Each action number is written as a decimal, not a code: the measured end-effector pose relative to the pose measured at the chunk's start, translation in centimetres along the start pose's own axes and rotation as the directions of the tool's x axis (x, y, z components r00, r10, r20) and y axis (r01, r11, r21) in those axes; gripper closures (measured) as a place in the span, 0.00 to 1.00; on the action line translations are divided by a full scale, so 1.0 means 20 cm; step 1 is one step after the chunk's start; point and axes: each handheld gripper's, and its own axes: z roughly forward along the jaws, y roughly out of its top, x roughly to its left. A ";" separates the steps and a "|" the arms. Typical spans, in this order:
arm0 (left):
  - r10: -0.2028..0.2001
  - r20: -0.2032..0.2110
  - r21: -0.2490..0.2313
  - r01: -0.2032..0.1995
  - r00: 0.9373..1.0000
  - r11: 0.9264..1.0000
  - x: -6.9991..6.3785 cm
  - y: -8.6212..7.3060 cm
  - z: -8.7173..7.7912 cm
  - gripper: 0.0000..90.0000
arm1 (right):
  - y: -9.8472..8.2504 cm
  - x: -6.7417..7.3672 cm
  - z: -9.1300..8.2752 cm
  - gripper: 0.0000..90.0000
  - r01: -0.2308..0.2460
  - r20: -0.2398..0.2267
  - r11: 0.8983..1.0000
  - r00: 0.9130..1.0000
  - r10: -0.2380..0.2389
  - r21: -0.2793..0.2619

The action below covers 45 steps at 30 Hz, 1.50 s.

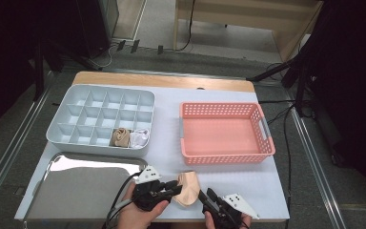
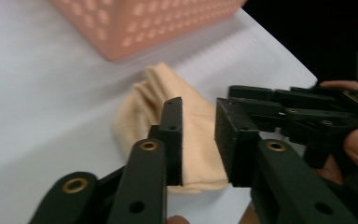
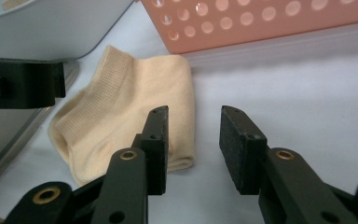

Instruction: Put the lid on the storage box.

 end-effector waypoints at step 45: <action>-0.202 -0.001 0.016 0.202 0.979 0.979 0.24 -0.04 -0.03 0.77 | 0.01 0.25 0.06 0.94 0.113 -0.166 0.993 0.979 -0.116 -0.026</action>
